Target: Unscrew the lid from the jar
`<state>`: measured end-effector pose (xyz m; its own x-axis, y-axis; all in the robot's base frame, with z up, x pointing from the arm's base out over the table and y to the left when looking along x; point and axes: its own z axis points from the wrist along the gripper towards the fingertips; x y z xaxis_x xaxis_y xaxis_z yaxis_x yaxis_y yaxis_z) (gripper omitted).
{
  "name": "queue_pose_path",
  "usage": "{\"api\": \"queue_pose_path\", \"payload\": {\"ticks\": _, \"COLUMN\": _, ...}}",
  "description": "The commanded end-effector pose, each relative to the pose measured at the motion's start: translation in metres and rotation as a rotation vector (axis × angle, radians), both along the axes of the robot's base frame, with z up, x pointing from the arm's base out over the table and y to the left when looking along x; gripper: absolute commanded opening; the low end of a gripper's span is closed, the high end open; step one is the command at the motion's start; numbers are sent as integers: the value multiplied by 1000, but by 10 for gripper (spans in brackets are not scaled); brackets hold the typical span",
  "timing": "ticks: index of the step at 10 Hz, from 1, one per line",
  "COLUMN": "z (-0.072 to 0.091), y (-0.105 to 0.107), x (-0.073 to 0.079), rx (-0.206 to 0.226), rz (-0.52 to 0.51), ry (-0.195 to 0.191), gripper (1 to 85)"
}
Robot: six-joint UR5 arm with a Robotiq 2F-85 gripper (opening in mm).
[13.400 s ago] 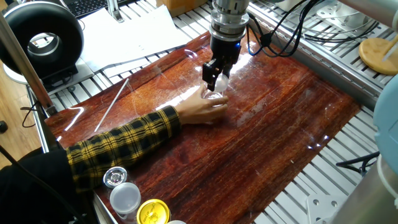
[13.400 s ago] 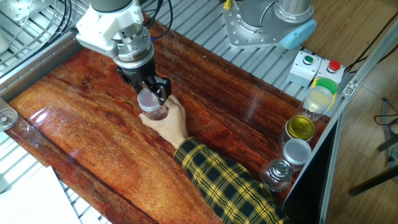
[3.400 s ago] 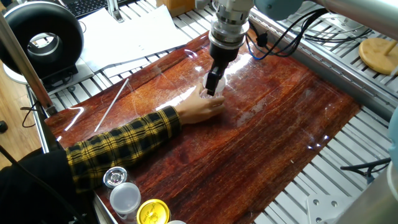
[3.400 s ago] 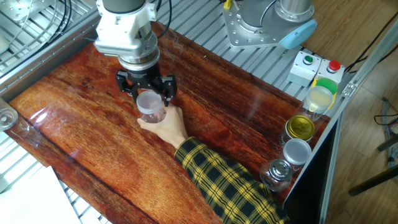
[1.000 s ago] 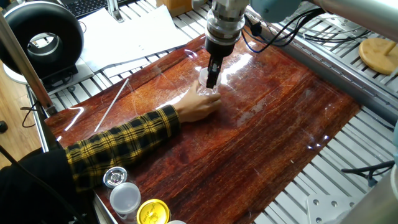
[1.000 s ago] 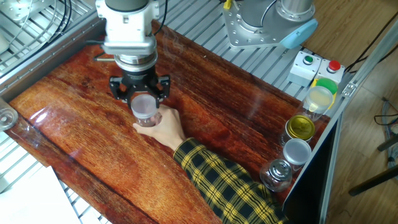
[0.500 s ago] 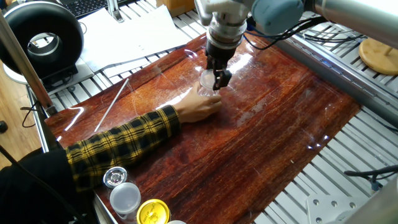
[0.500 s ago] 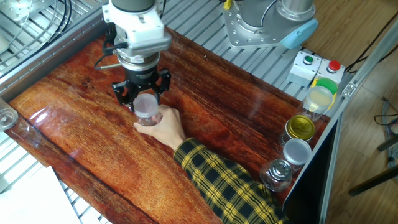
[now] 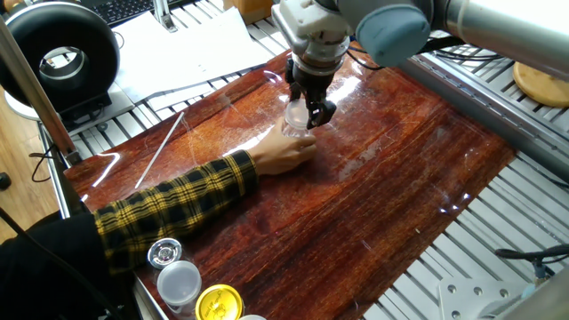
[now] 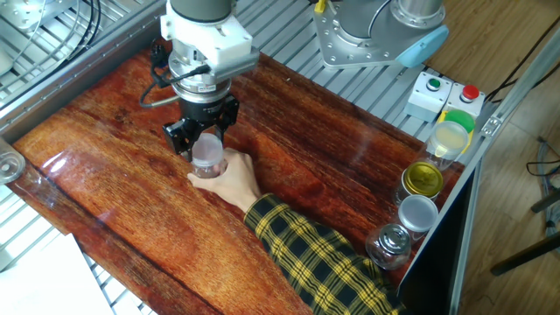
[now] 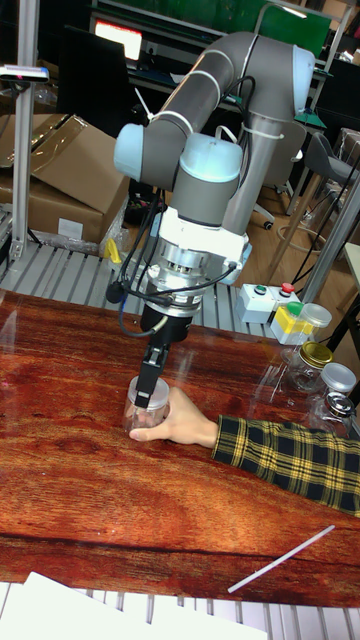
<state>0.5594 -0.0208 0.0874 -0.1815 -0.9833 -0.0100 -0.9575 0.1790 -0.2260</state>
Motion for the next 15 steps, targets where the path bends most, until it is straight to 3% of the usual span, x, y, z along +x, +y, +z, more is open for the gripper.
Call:
{"api": "queue_pose_path", "payload": {"ticks": 1, "z": -2, "y": 7, "x": -12, "rx": 40, "rz": -58, "ry": 39, "gripper": 580}}
{"api": "queue_pose_path", "payload": {"ticks": 2, "z": -3, "y": 5, "x": -16, "rx": 46, "rz": -70, "ry": 58, "gripper": 683}}
{"api": "queue_pose_path", "payload": {"ticks": 3, "z": -3, "y": 10, "x": -19, "rx": 79, "rz": -74, "ry": 69, "gripper": 760}}
{"api": "queue_pose_path", "payload": {"ticks": 5, "z": -5, "y": 10, "x": -20, "rx": 94, "rz": -101, "ry": 72, "gripper": 790}}
{"api": "queue_pose_path", "payload": {"ticks": 6, "z": -4, "y": 11, "x": -24, "rx": 120, "rz": -176, "ry": 89, "gripper": 777}}
{"api": "queue_pose_path", "payload": {"ticks": 8, "z": -1, "y": 8, "x": -45, "rx": 168, "rz": -413, "ry": 182, "gripper": 757}}
{"api": "queue_pose_path", "payload": {"ticks": 9, "z": -1, "y": 6, "x": -50, "rx": 179, "rz": -508, "ry": 203, "gripper": 757}}
{"api": "queue_pose_path", "payload": {"ticks": 13, "z": 8, "y": 12, "x": -54, "rx": 244, "rz": -883, "ry": 252, "gripper": 750}}
{"api": "queue_pose_path", "payload": {"ticks": 15, "z": 11, "y": 12, "x": -53, "rx": 251, "rz": -1023, "ry": 257, "gripper": 740}}
